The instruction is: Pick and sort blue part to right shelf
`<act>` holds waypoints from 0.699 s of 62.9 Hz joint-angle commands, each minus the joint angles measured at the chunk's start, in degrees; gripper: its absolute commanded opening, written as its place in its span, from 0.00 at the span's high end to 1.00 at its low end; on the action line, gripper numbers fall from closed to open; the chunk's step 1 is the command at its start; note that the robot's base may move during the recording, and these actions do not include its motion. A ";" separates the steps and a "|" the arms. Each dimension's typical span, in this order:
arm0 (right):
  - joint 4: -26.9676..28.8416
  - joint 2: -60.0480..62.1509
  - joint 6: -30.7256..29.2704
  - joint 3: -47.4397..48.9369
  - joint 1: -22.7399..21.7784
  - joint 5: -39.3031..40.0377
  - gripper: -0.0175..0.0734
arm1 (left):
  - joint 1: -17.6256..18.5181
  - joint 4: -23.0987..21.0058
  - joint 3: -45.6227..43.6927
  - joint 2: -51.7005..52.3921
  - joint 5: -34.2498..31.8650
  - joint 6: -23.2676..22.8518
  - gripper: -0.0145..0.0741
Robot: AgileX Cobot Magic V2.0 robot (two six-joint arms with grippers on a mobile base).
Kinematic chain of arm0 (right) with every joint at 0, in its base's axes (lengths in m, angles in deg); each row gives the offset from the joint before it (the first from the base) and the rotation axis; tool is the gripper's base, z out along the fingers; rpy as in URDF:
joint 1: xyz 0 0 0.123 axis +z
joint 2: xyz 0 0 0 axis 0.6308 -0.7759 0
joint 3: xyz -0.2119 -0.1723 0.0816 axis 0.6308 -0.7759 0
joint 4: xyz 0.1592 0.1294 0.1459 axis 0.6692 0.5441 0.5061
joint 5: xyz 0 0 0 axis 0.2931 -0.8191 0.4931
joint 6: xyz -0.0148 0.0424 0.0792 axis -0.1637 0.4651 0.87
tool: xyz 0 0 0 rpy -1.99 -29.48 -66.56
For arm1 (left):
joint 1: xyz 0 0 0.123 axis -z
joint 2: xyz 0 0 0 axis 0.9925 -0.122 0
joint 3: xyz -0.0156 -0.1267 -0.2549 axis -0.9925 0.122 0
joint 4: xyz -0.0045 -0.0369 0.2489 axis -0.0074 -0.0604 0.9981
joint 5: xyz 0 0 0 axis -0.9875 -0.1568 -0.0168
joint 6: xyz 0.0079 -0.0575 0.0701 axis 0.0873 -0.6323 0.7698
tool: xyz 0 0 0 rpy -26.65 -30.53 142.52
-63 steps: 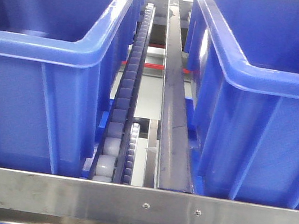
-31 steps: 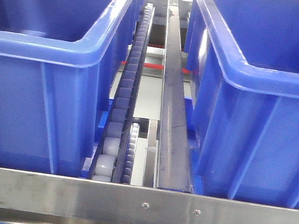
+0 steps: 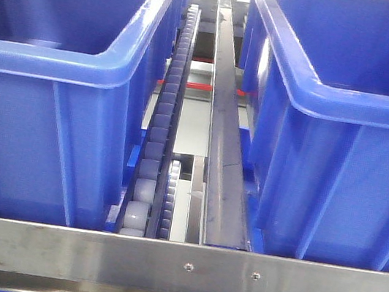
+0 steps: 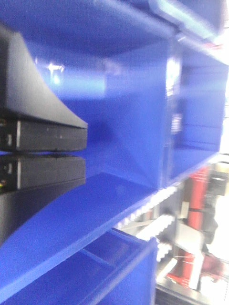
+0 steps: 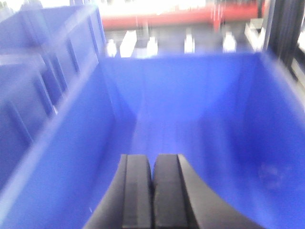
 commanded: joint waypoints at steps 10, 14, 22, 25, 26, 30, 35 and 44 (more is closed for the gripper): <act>0.11 11.86 -0.72 -6.29 -0.07 3.73 0.78 | 0.30 1.07 8.46 11.72 -4.27 -0.10 0.70; 0.11 14.87 -0.72 -8.13 -0.07 2.95 0.78 | 0.30 2.90 11.31 15.13 -4.49 -0.10 0.70; 0.11 20.83 -0.72 -10.94 -0.07 -0.43 0.78 | 0.30 3.54 15.19 21.21 -4.49 -0.10 0.70; 0.11 22.49 -0.72 -11.32 -0.07 -1.66 0.78 | 0.30 3.54 16.12 22.96 -4.49 -0.10 0.70; 0.11 23.11 -0.72 -11.37 -0.07 -1.95 0.78 | 0.30 3.54 16.33 23.40 -4.49 -0.10 0.70; 0.11 24.62 -0.72 -11.44 -0.07 -2.76 0.78 | 0.30 3.54 16.75 25.04 -4.49 -0.10 0.70; 0.11 25.27 -0.72 -11.44 -0.07 -2.65 0.78 | 0.30 3.54 16.87 25.66 -4.28 -0.10 0.70; 0.11 25.14 -0.72 -11.44 -0.07 -3.49 0.78 | 0.30 3.54 16.87 25.66 -4.28 -0.10 0.70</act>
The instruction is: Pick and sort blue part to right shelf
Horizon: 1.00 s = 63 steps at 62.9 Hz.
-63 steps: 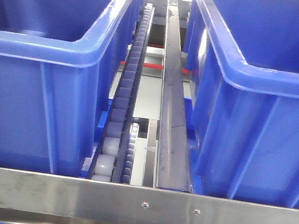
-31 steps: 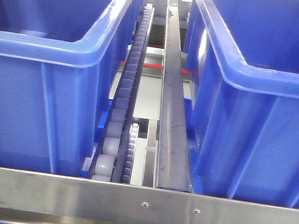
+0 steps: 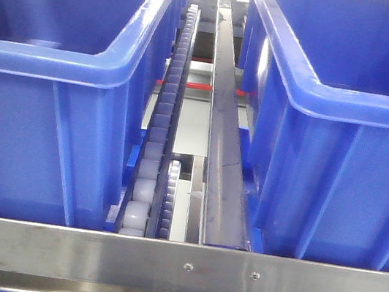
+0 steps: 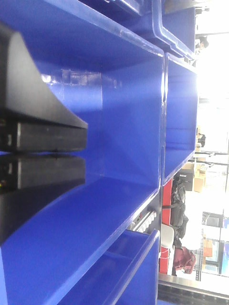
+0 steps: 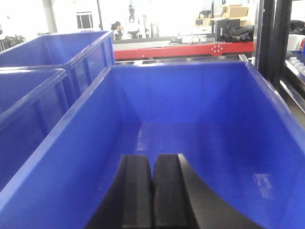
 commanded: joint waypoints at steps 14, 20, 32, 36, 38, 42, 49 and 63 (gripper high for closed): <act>0.11 -0.40 -0.37 1.74 -0.07 4.15 0.78 | 0.30 -0.07 -1.12 -0.50 -4.48 -0.10 0.70; 0.11 -0.40 -0.37 1.74 -0.07 4.15 0.78 | 0.30 -0.07 -1.12 -0.50 -4.48 -0.10 0.70; -0.54 -0.29 -0.37 1.67 -0.29 4.14 0.78 | 0.30 -0.07 -1.12 -0.50 -4.48 -0.10 0.70; -3.46 0.26 -0.37 1.44 -0.82 4.14 0.78 | 0.30 -0.07 -1.12 -0.50 -4.48 -0.10 0.70; -4.95 0.98 -0.37 1.14 -1.41 4.29 0.78 | 0.30 -0.07 -1.12 -0.50 -4.48 -0.10 0.70; -5.72 2.94 -0.37 0.35 -2.69 4.30 0.78 | 0.30 -0.07 -1.12 -0.50 -4.48 -0.10 0.70; -5.47 8.35 -0.37 -4.03 -5.27 4.87 0.78 | 0.30 -0.07 -1.12 -0.50 -4.48 -0.10 0.70; -3.79 15.27 1.07 -14.85 -5.38 10.87 0.78 | 0.30 -0.07 -1.12 -0.50 -4.48 -0.10 0.70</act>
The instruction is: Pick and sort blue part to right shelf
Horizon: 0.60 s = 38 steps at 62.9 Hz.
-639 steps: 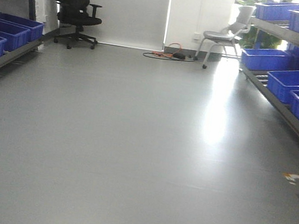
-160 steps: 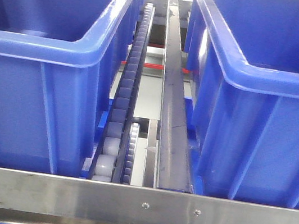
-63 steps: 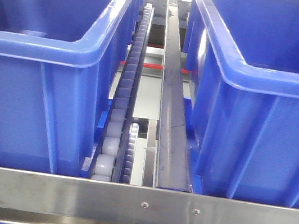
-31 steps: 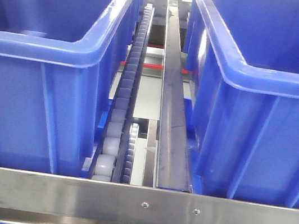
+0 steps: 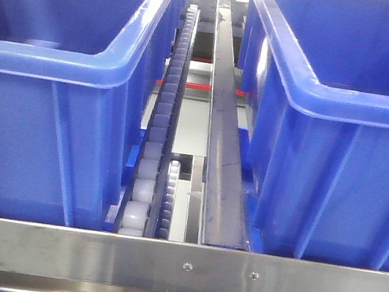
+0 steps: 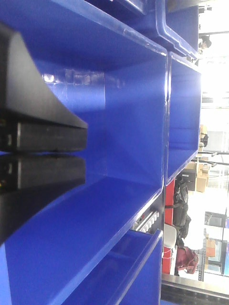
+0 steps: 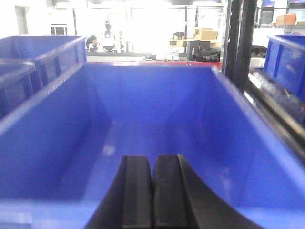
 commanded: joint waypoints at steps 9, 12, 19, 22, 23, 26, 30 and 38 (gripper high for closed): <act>-0.01 1.54 4.10 -2.70 -0.39 8.84 0.78 | 0.30 -0.10 -1.58 -0.50 -4.48 -0.10 0.70; -0.01 1.54 4.10 -2.70 -0.39 8.84 0.78 | 0.30 -0.10 -1.58 -0.50 -4.48 -0.10 0.70; -0.01 1.54 4.10 -2.70 -0.39 8.17 0.78 | 0.30 -0.10 -1.58 -0.50 -4.48 -0.10 0.70; -0.01 1.54 4.10 -2.70 -0.39 7.98 0.78 | 0.30 -0.10 -1.58 -0.50 -4.48 -0.10 0.70; -0.01 1.54 4.10 -2.70 -0.39 7.98 0.78 | 0.30 -0.10 -1.58 -0.50 -4.48 -0.10 0.70; -0.01 1.54 4.10 -2.70 -0.39 7.98 0.78 | 0.30 -0.10 -1.58 -0.50 -4.48 -0.10 0.70; -0.01 1.54 4.10 -2.70 -0.39 7.98 0.78 | 0.30 -0.10 -1.58 -0.50 -4.48 -0.10 0.70; -0.01 1.54 4.10 -2.70 -0.39 7.98 0.78 | 0.30 -0.10 -1.58 -0.50 -4.48 -0.10 0.70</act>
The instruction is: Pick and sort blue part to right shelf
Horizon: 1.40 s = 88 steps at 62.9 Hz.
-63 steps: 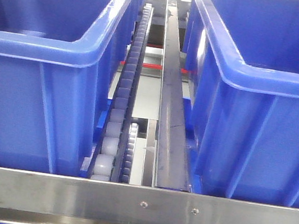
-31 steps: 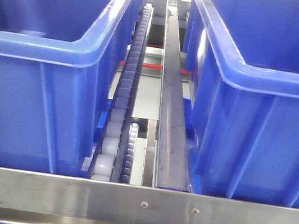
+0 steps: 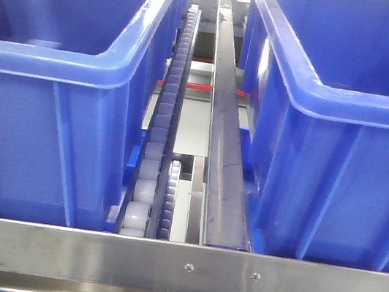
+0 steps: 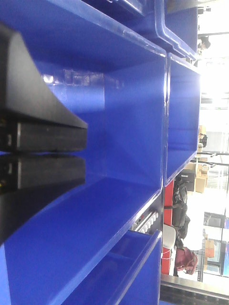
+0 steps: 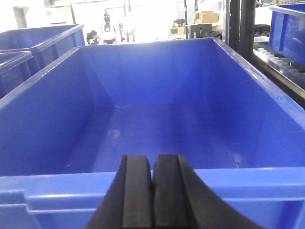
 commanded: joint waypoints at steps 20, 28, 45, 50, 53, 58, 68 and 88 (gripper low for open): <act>0.00 1.35 -0.02 1.16 -0.39 5.01 0.78 | 0.30 -0.10 -1.67 -0.71 -4.48 -0.10 0.70; 0.00 1.35 -0.02 1.16 -0.39 5.01 0.78 | 0.30 -0.10 -1.67 -0.71 -4.48 -0.10 0.70; 0.00 1.35 -0.02 1.16 -0.39 5.01 0.78 | -3.13 12.82 2.60 0.29 -8.83 -4.15 0.70; 0.00 1.35 -0.02 1.16 -0.39 5.01 0.78 | -5.94 16.79 5.99 2.12 -12.14 -11.92 0.70; 0.00 1.35 -0.02 1.16 -0.39 5.01 0.78 | -7.30 17.10 8.38 3.48 -14.31 -12.82 0.70; 0.00 1.35 -0.02 1.16 -0.39 5.01 0.78 | -8.57 16.53 11.85 5.79 -16.14 -12.82 0.70; 0.00 1.35 -0.02 1.16 -0.39 5.01 0.78 | -8.85 16.37 16.39 8.88 -16.14 -12.82 0.70; 0.00 1.30 -0.02 1.16 -0.39 4.96 0.78 | -8.85 16.59 17.80 10.58 -13.18 -13.26 0.70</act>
